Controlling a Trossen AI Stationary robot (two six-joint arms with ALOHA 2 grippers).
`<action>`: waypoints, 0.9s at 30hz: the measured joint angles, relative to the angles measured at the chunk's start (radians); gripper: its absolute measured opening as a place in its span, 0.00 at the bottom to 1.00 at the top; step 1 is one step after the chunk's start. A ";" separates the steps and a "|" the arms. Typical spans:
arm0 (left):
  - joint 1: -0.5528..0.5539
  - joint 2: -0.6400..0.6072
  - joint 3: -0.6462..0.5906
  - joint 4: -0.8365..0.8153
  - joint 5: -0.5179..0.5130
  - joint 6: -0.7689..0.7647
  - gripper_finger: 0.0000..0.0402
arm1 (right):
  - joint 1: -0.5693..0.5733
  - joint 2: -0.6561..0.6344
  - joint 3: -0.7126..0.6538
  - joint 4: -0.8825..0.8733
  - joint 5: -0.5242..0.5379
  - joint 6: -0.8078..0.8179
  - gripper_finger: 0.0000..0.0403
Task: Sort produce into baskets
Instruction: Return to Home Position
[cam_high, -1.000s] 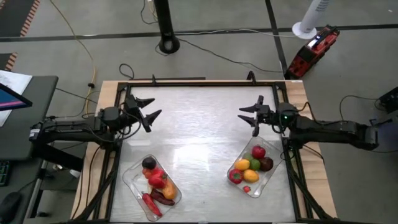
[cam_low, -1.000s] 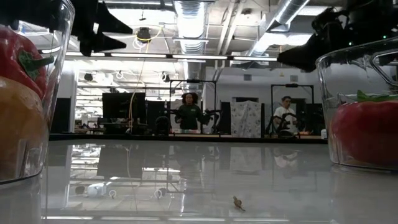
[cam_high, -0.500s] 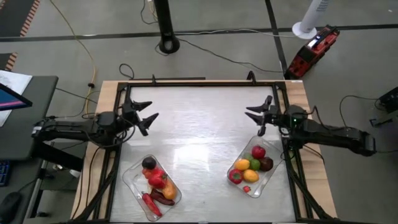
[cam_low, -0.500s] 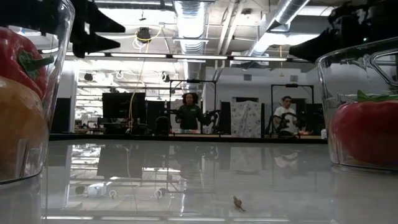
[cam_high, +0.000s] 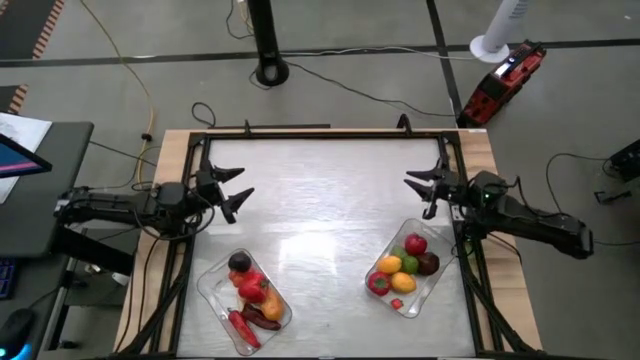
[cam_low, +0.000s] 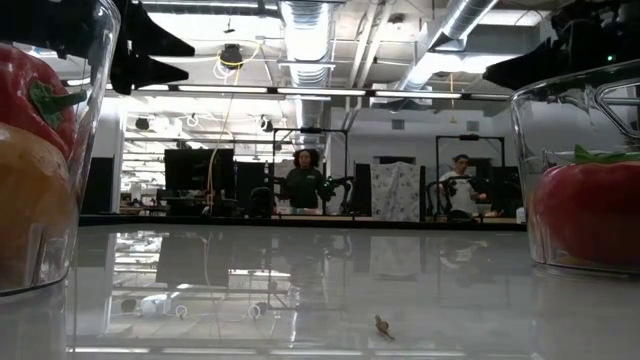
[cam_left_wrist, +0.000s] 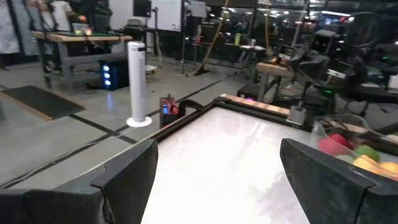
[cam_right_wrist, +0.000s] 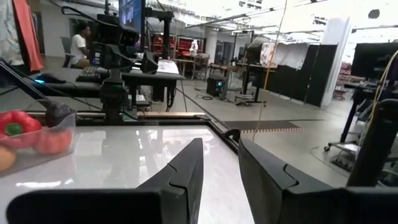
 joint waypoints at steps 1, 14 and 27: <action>-0.002 0.002 0.000 0.001 0.008 -0.003 0.81 | 0.000 -0.015 0.000 -0.011 0.000 -0.004 0.32; -0.084 0.098 0.000 0.064 0.094 -0.052 0.81 | 0.000 -0.157 -0.099 0.004 -0.001 -0.022 0.32; -0.091 -0.045 0.000 -0.096 0.051 0.016 0.81 | 0.002 -0.178 -0.098 -0.007 -0.015 0.016 0.32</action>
